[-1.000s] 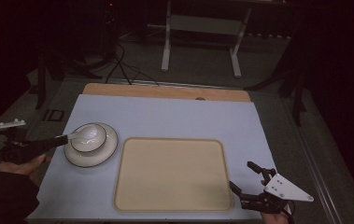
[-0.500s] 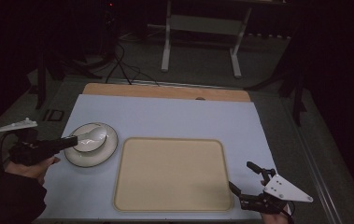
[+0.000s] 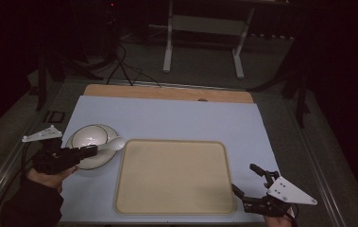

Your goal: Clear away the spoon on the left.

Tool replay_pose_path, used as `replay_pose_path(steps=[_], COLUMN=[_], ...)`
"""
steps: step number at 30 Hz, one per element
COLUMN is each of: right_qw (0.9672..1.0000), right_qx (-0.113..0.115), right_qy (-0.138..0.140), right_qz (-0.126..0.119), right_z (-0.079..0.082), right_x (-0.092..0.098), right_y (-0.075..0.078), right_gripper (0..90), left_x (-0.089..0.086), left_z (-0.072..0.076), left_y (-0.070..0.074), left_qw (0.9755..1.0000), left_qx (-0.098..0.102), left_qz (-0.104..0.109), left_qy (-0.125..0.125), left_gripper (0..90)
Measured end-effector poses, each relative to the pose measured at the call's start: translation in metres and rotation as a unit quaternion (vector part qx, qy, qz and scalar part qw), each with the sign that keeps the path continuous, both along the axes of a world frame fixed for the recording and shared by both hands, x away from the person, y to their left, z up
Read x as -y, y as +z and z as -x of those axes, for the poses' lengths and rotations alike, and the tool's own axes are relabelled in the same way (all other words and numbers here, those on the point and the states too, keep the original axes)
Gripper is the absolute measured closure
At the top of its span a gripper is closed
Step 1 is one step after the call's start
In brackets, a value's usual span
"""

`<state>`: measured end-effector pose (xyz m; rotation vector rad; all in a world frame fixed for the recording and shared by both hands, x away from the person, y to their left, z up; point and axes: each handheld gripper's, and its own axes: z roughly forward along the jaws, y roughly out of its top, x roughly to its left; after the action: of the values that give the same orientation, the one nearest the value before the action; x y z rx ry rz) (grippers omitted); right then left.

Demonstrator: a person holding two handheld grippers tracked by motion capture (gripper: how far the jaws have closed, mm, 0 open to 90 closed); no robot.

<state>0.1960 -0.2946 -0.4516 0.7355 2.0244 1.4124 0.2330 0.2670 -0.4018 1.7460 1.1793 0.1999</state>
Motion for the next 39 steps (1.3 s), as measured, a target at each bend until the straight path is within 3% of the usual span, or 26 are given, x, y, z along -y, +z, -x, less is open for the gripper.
replay_pose_path(steps=[10, 18, 28, 31, 34, 38, 39], right_qw=[1.0000, 1.0000, 1.0000, 1.0000, 1.0000, 1.0000, 1.0000], right_qx=[0.000, 0.004, 0.004, 0.004, 0.003, 0.003, 0.003], right_qy=[-0.001, -0.002, -0.003, -0.004, -0.003, -0.003, -0.002], right_qz=[-0.002, -0.004, -0.006, -0.007, -0.006, -0.005, -0.005], right_z=[0.001, 0.001, 0.001, 0.001, 0.000, 0.000, 0.000], right_x=[-0.001, -0.001, 0.000, 0.000, 0.000, 0.000, 0.000], right_y=[0.001, 0.001, 0.001, 0.001, 0.000, 0.000, 0.000], right_gripper=[13.7, 13.6, 13.7, 13.7, 13.7, 13.6, 13.6], left_x=[0.025, 0.044, 0.060, 0.063, 0.065, 0.072, 0.078], left_z=[0.013, 0.019, 0.028, 0.031, 0.033, 0.034, 0.036], left_y=[-0.017, -0.021, -0.023, -0.027, -0.030, -0.032, -0.035], left_qw=[0.9999, 0.9995, 0.9986, 0.9985, 0.9993, 0.9992, 0.9987], left_qx=[-0.003, 0.002, 0.019, 0.019, 0.015, 0.015, 0.016], left_qz=[-0.002, -0.023, -0.045, -0.048, -0.032, -0.037, -0.048], left_qy=[-0.015, -0.023, -0.018, -0.016, -0.009, -0.008, -0.007], left_gripper=[85.3, 85.2, 85.2, 85.2, 85.2, 85.2, 85.2])
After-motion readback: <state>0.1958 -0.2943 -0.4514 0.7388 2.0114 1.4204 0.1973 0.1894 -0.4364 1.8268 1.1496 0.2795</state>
